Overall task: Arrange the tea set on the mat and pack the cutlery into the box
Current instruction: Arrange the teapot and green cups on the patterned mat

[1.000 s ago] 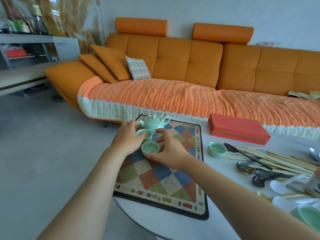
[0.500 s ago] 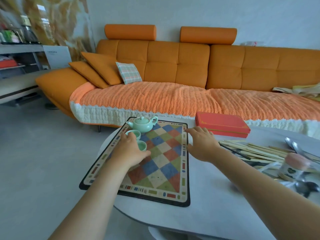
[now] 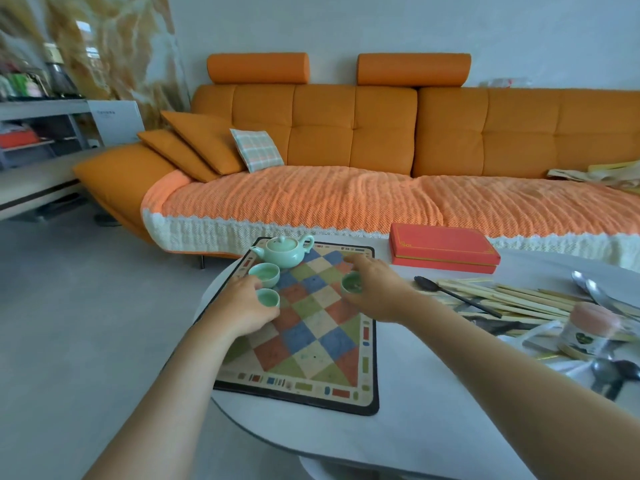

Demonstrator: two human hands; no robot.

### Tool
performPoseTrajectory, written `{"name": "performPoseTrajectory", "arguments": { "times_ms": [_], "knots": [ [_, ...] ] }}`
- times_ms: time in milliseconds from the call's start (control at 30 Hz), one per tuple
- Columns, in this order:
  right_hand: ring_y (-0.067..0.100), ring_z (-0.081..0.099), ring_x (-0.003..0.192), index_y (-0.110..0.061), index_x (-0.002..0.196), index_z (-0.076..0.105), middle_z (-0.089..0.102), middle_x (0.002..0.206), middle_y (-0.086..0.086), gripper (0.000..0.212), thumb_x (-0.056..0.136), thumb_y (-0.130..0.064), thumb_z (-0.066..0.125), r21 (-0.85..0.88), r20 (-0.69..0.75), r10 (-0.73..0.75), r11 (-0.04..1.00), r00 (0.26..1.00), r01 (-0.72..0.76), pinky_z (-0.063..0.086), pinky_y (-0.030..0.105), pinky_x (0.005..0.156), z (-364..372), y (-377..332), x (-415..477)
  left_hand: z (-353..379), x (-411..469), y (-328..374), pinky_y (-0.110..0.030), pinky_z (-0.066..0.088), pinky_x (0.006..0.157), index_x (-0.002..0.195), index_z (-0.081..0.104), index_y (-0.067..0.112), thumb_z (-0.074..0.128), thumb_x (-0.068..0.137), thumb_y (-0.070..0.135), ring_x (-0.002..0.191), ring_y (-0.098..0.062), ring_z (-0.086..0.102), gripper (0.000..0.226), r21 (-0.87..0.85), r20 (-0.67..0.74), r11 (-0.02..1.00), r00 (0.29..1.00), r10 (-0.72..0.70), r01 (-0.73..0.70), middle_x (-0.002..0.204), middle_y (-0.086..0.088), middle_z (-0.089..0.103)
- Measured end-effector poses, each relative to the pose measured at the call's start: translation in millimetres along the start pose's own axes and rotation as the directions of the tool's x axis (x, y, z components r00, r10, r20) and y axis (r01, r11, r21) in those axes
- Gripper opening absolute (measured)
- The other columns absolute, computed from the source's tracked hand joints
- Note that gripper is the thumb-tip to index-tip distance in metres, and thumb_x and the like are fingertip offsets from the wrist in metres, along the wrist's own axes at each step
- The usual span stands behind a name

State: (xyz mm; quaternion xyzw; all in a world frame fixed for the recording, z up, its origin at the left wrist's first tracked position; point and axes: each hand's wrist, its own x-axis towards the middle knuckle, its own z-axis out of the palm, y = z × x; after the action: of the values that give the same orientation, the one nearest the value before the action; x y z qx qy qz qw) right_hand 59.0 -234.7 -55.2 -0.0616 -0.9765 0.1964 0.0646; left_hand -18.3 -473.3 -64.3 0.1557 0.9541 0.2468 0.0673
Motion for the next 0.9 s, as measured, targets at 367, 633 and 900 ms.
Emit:
{"name": "performPoseTrajectory", "arguments": {
  "times_ms": [367,633,900],
  "knots": [
    [0.016,0.059,0.101,-0.029,0.143,0.033,0.057,0.121,-0.006,0.075,0.079,-0.038,0.071,0.179,0.130,-0.163,0.974,0.978,0.139,0.053,0.040,0.087,47,-75,13,-17,-9,-28,-0.035,0.050,0.081,0.109,0.051,0.035,0.079,0.071,0.048,0.097,-0.011,0.055,0.049,-0.158,-0.101,0.985,0.994,0.051,-0.066,0.105,0.016,0.052],
    [0.011,0.047,0.110,-0.027,0.138,0.036,0.044,0.127,-0.007,0.076,0.076,-0.044,0.075,0.241,0.159,-0.132,0.966,0.978,0.091,0.038,0.023,0.083,56,-75,3,-27,-10,-55,-0.026,0.043,0.086,0.136,0.046,0.027,0.075,0.082,0.034,0.107,-0.009,0.055,0.061,-0.214,0.009,0.975,0.998,0.064,-0.061,0.126,0.011,0.052],
    [0.010,0.058,0.099,-0.029,0.129,0.039,0.052,0.114,-0.008,0.068,0.074,-0.045,0.077,0.306,0.173,-0.169,0.946,0.970,0.111,0.049,0.026,0.079,66,-104,-19,-25,-22,-57,-0.026,0.045,0.086,0.131,0.049,0.031,0.071,0.087,0.024,0.103,-0.006,0.058,0.050,-0.252,0.001,0.965,0.997,0.076,-0.073,0.122,0.013,0.058]
  ]
}}
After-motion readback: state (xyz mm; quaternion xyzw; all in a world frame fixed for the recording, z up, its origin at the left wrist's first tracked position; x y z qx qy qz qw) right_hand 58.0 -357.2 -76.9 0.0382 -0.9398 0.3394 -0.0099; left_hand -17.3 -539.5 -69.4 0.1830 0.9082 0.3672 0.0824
